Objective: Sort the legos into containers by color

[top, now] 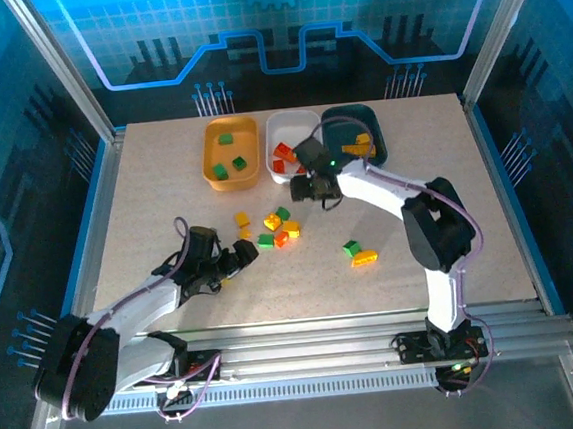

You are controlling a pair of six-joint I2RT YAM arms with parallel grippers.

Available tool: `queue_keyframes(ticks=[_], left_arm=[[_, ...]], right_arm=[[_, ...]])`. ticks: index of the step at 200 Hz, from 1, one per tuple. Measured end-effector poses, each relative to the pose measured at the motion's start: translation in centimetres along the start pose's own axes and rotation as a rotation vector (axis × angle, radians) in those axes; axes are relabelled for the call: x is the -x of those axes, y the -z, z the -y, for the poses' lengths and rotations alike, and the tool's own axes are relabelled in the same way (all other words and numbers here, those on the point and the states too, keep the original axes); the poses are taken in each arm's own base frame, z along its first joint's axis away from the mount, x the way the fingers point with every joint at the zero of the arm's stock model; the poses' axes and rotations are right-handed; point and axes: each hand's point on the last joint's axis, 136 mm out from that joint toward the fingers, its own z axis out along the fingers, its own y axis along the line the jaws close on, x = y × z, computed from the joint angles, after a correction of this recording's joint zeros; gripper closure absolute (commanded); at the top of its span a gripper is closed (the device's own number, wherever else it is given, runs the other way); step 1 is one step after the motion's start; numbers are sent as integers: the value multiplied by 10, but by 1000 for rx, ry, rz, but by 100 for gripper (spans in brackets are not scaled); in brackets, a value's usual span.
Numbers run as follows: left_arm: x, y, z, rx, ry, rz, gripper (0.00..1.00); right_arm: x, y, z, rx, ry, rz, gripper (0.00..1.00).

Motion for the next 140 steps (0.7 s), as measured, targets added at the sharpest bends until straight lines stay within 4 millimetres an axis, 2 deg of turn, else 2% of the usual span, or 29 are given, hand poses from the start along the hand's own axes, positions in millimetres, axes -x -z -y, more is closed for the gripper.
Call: queue_keyframes(ticks=[19,39,71,96,119,140], left_arm=[[1,-3,-1,2,18,-6,1],[2,-4,-1,6,41,-8,1],[2,-2,0,1,45,-5,1],[1,3,0,-26,35,17,1],[-3,9,-3,-47,25,38,1],[-2,14,-2,-60,19,59,1]], right_arm=[[-34,3,-25,26,23,-29,24],[-53,-5,-32,29,5,-64,24],[-59,-27,-38,26,-34,-100,29],[-55,-28,-47,56,-46,-88,32],[-62,-31,-47,65,-51,-115,35],[-71,-35,-46,69,-54,-141,33]])
